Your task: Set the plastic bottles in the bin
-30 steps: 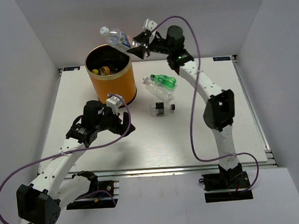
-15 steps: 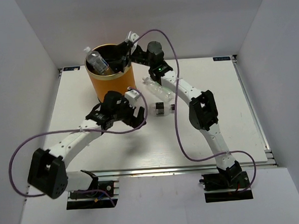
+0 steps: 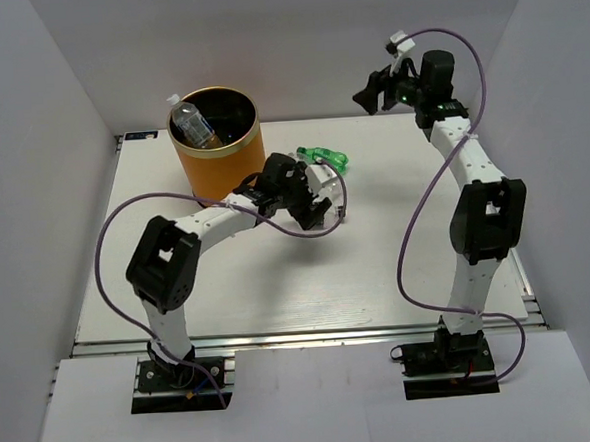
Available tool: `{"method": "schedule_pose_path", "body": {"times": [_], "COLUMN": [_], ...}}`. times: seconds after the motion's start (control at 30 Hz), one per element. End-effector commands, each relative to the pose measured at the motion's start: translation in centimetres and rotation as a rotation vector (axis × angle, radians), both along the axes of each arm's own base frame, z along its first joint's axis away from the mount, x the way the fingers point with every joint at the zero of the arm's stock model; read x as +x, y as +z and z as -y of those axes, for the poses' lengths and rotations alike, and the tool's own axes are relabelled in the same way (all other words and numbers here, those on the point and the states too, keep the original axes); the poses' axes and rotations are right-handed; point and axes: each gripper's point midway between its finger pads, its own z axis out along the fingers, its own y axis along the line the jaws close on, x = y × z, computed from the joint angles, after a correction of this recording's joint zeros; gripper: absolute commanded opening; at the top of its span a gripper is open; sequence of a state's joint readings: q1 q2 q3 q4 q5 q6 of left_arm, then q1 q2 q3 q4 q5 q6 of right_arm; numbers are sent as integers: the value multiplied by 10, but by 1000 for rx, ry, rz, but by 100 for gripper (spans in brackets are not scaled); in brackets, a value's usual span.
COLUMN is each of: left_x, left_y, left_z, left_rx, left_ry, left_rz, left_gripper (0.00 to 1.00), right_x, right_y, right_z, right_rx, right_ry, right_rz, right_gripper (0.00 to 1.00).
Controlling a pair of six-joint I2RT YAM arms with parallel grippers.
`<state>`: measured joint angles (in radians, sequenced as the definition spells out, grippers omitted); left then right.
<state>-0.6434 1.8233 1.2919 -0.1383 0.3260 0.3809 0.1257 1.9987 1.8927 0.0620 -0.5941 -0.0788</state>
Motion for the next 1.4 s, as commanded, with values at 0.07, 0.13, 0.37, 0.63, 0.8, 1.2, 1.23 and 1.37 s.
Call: {"method": "schedule_pose_path", "body": {"times": [0.07, 0.13, 0.37, 0.63, 0.8, 1.2, 1.23, 1.37], "left_x": [-9, -15, 0, 11, 26, 33, 36, 67], "left_y": [-21, -36, -71, -34, 105, 312, 312, 297], "left_z": [24, 26, 24, 26, 8, -150, -170, -210], "left_rx": [18, 42, 149, 121, -69, -180, -164, -161], "left_ry": [-136, -139, -36, 61, 201, 797, 895, 1095], "left_rz": [-14, -35, -5, 22, 184, 576, 583, 526], "left_gripper": [100, 100, 87, 9, 5, 13, 13, 20], "right_x": [-29, -26, -24, -17, -36, -44, -49, -63], "right_y": [-42, -39, -51, -88, -121, -157, -161, -173], "right_z": [4, 7, 1, 1, -13, -38, -43, -64], "right_rx": [-95, -97, -94, -116, -189, -245, -250, -267], "right_ry": [56, 49, 71, 74, 187, 247, 265, 279], "right_rz": [-144, -155, -213, -287, -355, -446, -458, -502], "right_gripper": [83, 89, 89, 72, 77, 84, 84, 84]}}
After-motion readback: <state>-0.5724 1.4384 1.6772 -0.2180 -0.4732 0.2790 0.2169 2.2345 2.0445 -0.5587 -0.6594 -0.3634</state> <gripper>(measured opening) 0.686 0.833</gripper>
